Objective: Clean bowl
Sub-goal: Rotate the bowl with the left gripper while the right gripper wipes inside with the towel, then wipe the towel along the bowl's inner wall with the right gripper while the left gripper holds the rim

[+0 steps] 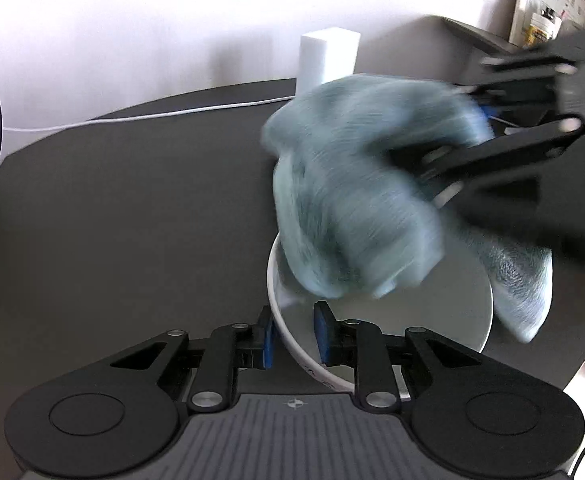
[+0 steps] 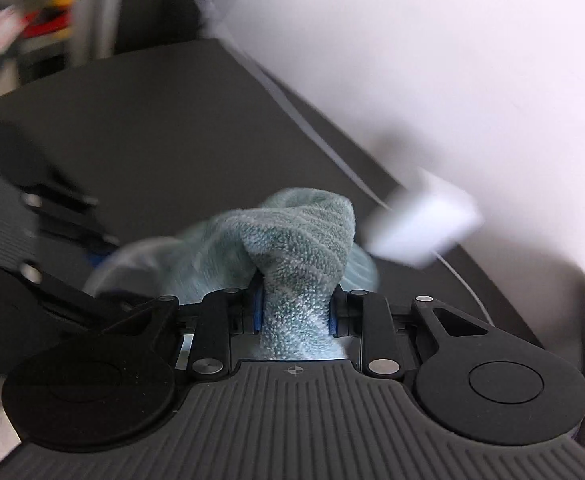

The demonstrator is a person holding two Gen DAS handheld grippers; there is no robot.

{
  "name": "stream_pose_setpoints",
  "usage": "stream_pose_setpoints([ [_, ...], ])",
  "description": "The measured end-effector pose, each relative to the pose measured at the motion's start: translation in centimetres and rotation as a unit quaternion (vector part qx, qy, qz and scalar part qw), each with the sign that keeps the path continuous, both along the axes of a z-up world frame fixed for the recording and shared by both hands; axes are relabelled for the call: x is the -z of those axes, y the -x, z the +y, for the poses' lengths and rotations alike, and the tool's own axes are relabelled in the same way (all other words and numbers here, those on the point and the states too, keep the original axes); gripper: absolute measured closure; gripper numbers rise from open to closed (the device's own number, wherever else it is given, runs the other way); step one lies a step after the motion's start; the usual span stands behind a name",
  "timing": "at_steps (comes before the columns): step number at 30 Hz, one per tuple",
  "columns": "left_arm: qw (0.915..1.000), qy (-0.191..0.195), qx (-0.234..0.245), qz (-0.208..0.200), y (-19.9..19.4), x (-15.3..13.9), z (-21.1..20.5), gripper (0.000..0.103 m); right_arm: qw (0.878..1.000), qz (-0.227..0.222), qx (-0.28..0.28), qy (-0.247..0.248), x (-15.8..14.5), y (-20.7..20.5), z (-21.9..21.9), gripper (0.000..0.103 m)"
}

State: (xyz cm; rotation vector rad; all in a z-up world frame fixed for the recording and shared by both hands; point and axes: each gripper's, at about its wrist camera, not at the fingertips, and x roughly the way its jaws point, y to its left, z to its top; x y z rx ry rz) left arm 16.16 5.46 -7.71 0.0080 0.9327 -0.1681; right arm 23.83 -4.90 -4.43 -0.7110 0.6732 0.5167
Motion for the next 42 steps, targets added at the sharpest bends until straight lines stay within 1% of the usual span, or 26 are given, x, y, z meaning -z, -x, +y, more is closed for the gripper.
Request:
stream_pose_setpoints([
  [1,1.0,0.0,0.001,-0.001,0.0,0.0,-0.1,0.08,1.0,0.004,0.022,0.007,0.2,0.3,-1.0,0.078],
  [3,1.0,0.001,0.003,-0.002,0.1,0.0,-0.3,0.08,0.998,0.049,0.035,-0.017,0.4,0.9,-3.0,0.077],
  [5,1.0,0.001,0.003,-0.002,0.1,0.0,-0.5,0.08,0.992,0.111,0.026,-0.057,0.6,2.8,-4.7,0.077],
  [9,0.9999,-0.007,0.008,-0.005,0.4,-0.2,-1.0,0.08,0.981,0.172,-0.005,-0.09,1.6,6.8,-4.9,0.077],
  [11,0.9999,-0.011,0.011,-0.006,0.5,-0.3,-1.2,0.081,0.972,0.194,-0.009,-0.134,1.6,8.2,-4.4,0.077],
  [13,0.9997,-0.016,0.015,-0.007,0.7,-0.4,-1.3,0.081,0.962,0.208,-0.009,-0.174,1.3,8.8,-3.9,0.078],
  [15,0.9997,-0.017,0.016,-0.008,-0.3,-0.2,-0.6,0.081,0.955,0.209,-0.002,-0.211,0.1,8.4,-4.3,0.078],
  [17,0.9997,-0.017,0.015,-0.008,-0.9,-0.1,-0.3,0.081,0.952,0.183,0.022,-0.243,-1.3,7.3,-5.6,0.079],
  [18,0.9998,-0.016,0.013,-0.008,-1.1,-0.1,-0.3,0.081,0.952,0.172,0.036,-0.251,-1.8,6.6,-6.1,0.079],
  [20,0.9998,-0.013,0.011,-0.008,-0.3,-0.2,0.8,0.081,0.948,0.15,0.072,-0.27,-2.0,4.7,-7.5,0.078],
  [21,0.9999,-0.012,0.008,-0.008,-0.3,-0.2,0.8,0.081,0.943,0.148,0.092,-0.282,-1.6,3.7,-8.1,0.078],
  [22,0.9999,-0.01,0.006,-0.007,-0.3,-0.2,0.9,0.081,0.932,0.155,0.121,-0.304,-0.7,2.2,-8.8,0.078],
  [23,0.9999,-0.01,0.004,-0.007,-0.4,-0.1,0.8,0.081,0.907,0.172,0.166,-0.347,0.8,0.2,-9.9,0.077],
  [24,0.9999,-0.011,0.003,-0.008,-0.3,-0.1,0.8,0.081,0.885,0.186,0.197,-0.378,1.9,-0.7,-10.8,0.077],
  [25,0.9999,-0.012,0.002,-0.008,-0.3,-0.1,0.7,0.081,0.857,0.208,0.226,-0.413,3.5,-1.3,-11.4,0.077],
  [26,0.9999,-0.013,0.001,-0.009,-0.3,-0.1,0.7,0.081,0.821,0.235,0.259,-0.451,5.5,-1.9,-12.2,0.077],
  [27,0.9998,-0.015,0.001,-0.009,-0.4,-0.1,0.6,0.081,0.803,0.249,0.273,-0.468,6.6,-2.2,-12.4,0.077],
  [28,0.9998,-0.015,0.001,-0.009,-0.3,-0.1,0.6,0.081,0.795,0.255,0.275,-0.476,7.7,-1.7,-12.1,0.078],
  [29,0.9999,-0.015,0.001,-0.008,-0.2,-0.2,0.6,0.081,0.795,0.247,0.272,-0.482,8.2,-0.8,-11.8,0.078],
  [30,0.9998,-0.015,0.001,-0.008,-0.3,-0.2,0.6,0.081,0.798,0.241,0.27,-0.482,8.2,0.0,-11.7,0.078],
  [33,0.9998,-0.018,-0.001,-0.008,-0.4,-0.1,0.4,0.081,0.815,0.24,0.262,-0.457,7.6,2.2,-12.0,0.077],
  [34,0.9998,-0.019,-0.002,-0.009,-0.4,-0.1,0.4,0.081,0.833,0.235,0.253,-0.432,7.3,3.3,-11.8,0.076],
  [36,0.9997,-0.021,-0.005,-0.011,-0.3,-0.1,0.3,0.081,0.869,0.223,0.213,-0.387,6.7,5.8,-11.2,0.076],
  [38,0.9996,-0.025,-0.011,-0.012,-0.2,-0.1,0.1,0.081,0.896,0.212,0.169,-0.351,6.3,7.7,-9.9,0.076],
  [39,0.9994,-0.028,-0.013,-0.014,-0.2,-0.1,0.0,0.081,0.908,0.204,0.146,-0.337,6.1,8.5,-9.1,0.076],
  [42,0.9991,-0.032,-0.025,-0.015,-0.1,-0.1,-0.2,0.081,0.926,0.183,0.099,-0.316,6.7,10.3,-6.9,0.076],
])
